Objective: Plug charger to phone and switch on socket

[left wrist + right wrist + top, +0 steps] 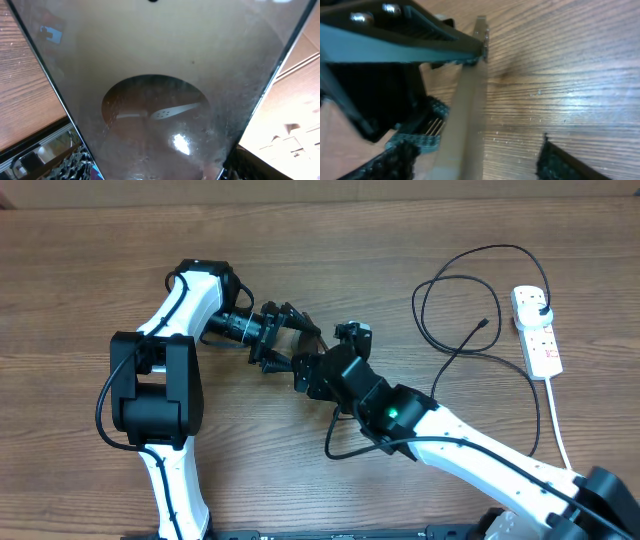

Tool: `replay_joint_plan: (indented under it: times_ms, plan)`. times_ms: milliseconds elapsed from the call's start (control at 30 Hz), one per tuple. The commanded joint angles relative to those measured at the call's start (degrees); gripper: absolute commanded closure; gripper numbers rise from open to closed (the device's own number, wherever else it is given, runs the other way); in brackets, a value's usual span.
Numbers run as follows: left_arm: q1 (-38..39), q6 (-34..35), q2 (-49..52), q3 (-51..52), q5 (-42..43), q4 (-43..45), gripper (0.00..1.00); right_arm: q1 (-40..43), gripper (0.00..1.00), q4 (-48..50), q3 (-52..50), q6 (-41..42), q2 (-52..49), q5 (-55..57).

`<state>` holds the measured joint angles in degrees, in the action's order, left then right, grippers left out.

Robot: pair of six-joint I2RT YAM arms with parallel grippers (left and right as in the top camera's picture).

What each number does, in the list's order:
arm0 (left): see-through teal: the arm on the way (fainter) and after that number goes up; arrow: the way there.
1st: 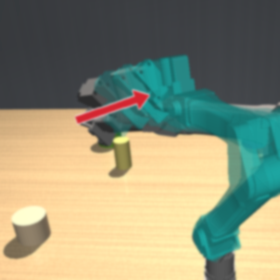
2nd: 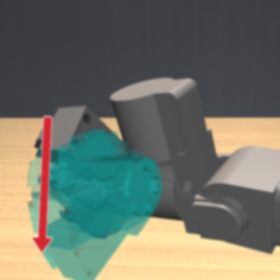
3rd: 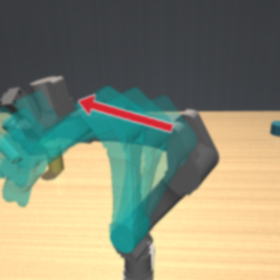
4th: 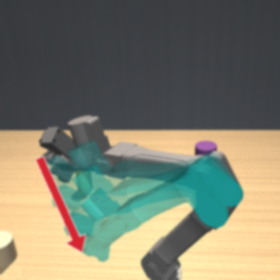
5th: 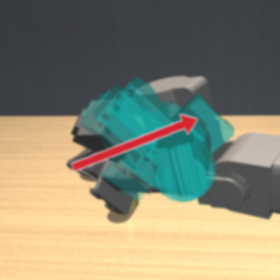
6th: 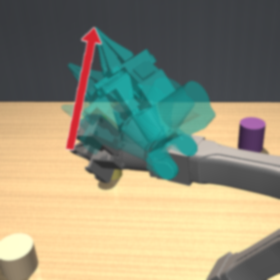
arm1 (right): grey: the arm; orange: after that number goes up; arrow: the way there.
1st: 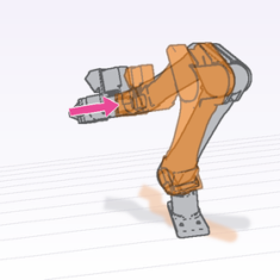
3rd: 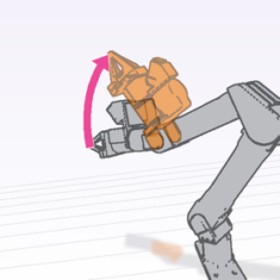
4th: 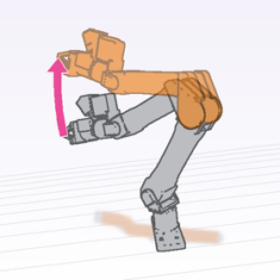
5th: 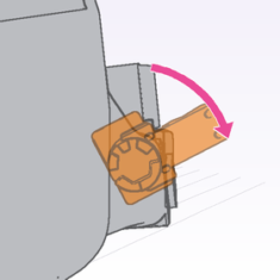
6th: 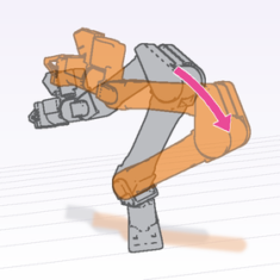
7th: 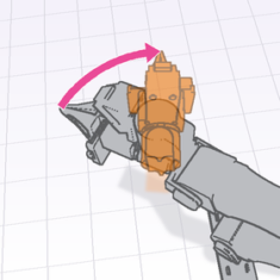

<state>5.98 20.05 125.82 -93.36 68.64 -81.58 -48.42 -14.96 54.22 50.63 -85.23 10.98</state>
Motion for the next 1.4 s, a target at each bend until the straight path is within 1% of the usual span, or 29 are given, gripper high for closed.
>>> replay_joint_plan:
  times_ms: [0,33,67,133,200,233,333,367,467,633,733,867,967,1100,1233,1367]
  plan:
    - [0.46,0.98,0.44,-1.38,3.61,-0.22,0.41,-0.26,0.32,1.51,0.98,-2.47,-1.6,1.44]
    - [0.46,0.98,0.44,-1.38,3.58,-0.22,0.41,-0.26,0.37,1.81,0.98,-2.95,-1.6,1.49]
    - [0.46,0.98,0.44,-1.38,3.61,-0.22,0.41,-0.26,0.38,2.23,0.98,-2.93,-1.57,1.51]
    - [0.46,0.96,0.44,-1.38,3.58,-0.24,0.41,-0.26,0.48,3.43,0.98,-2.91,-1.57,1.46]
    - [0.46,0.92,0.44,-1.38,3.34,-0.24,0.41,-0.26,0.55,4.5,0.98,-2.89,-1.57,1.44]
    - [0.46,0.9,0.44,-1.38,3.15,-0.22,0.41,-0.26,0.6,4.96,0.98,-2.89,-1.57,1.44]
    - [0.46,0.72,0.44,-1.38,3.13,-0.24,0.41,-0.26,0.69,6.38,0.98,-2.86,-1.57,1.44]
    - [0.46,0.76,0.44,-1.38,3.15,-0.22,0.41,-0.26,0.74,6.88,0.98,-2.86,-1.57,1.42]
    - [0.46,0.76,0.44,-1.38,3.19,-0.22,0.4,-0.26,0.85,7.02,0.98,-2.86,-1.57,1.03]
    - [0.46,0.74,0.44,-1.38,3.13,0.09,0.35,-0.26,0.96,6.97,0.98,-2.86,-1.57,-0.59]
    - [0.46,0.76,0.44,-1.38,3.17,1.11,0.25,-0.26,0.96,6.97,0.98,-2.84,-1.55,-0.59]
    - [0.24,1.03,0.44,-1.38,3.15,2.32,0.09,-0.02,0.96,6.93,0.98,-2.8,-1.31,-0.57]
    - [-0.26,1.73,0.44,-1.79,3.1,4.76,0.0,1.25,0.96,6.67,0.98,-2.12,-0.2,-0.79]
    - [-1.49,1.81,0.44,-5.57,2.73,5.6,0.0,4.31,0.96,5.35,0.98,2.4,1.99,-2.62]
    - [-2.67,0.48,0.37,-13.64,2.19,5.03,0.0,8.85,0.96,4.81,0.98,6.67,3.54,-8.79]
    - [-3.13,-3.3,0.07,-25.86,-4.55,-1.42,0.0,13.25,0.96,4.81,0.98,10.86,3.85,-16.06]
